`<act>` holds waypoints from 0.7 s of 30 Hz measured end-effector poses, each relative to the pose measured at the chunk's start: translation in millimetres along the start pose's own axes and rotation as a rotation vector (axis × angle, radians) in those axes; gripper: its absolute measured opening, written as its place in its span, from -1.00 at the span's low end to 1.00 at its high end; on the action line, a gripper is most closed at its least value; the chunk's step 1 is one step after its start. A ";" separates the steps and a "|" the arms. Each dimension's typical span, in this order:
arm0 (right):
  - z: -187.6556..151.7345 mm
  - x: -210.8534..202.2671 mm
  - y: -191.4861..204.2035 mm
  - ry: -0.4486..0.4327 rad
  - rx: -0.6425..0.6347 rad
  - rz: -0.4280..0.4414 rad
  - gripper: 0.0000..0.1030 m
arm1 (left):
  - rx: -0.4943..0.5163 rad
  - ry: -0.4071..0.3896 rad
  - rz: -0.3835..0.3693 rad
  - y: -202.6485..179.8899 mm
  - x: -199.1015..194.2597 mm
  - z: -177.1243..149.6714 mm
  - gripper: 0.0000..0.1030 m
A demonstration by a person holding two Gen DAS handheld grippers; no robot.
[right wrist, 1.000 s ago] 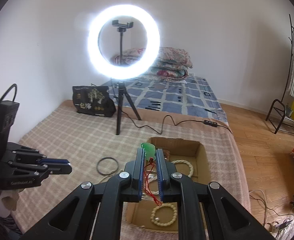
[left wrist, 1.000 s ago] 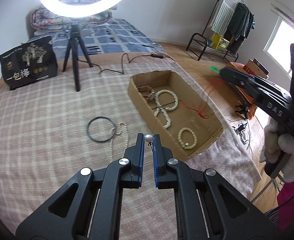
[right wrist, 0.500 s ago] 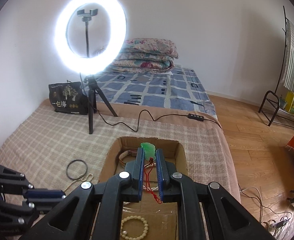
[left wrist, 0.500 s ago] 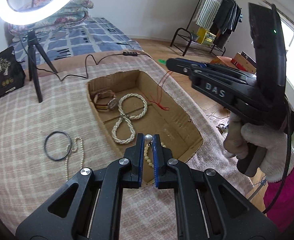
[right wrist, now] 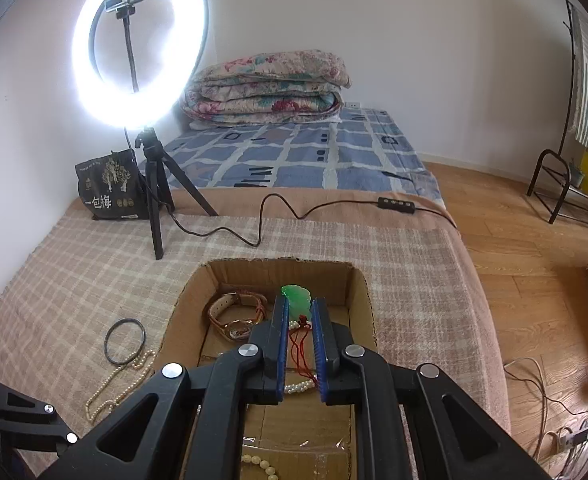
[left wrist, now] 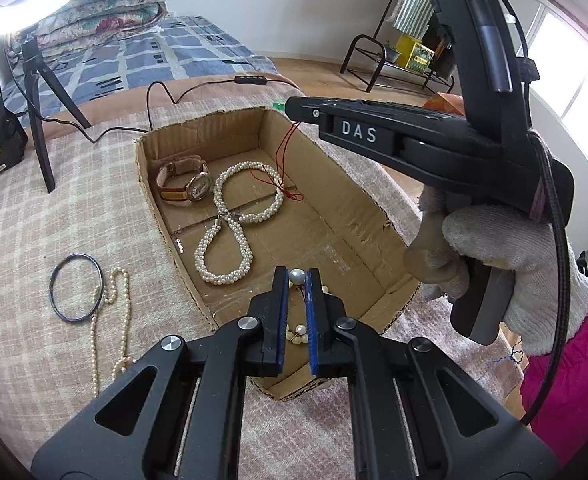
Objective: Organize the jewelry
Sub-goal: 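Lower jade pendant into box and open right tool while left tool releases earring, then move both tools back from the box toward black ring and pearl strand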
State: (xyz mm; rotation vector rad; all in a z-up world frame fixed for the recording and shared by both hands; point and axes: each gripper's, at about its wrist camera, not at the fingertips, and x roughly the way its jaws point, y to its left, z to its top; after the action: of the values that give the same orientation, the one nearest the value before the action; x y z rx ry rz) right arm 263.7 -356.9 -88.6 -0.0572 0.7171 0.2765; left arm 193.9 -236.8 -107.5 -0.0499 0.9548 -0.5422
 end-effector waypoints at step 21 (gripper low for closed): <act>1.0 -1.3 -3.3 -0.033 0.044 -0.099 0.86 | 0.035 -0.027 0.049 -0.8 -3.7 -1.7 0.08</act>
State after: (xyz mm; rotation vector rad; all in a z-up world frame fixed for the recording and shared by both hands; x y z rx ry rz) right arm 264.4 -360.2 -87.1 -0.0454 0.6848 0.1666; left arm 190.6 -235.4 -105.5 -0.0028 0.9183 -0.5118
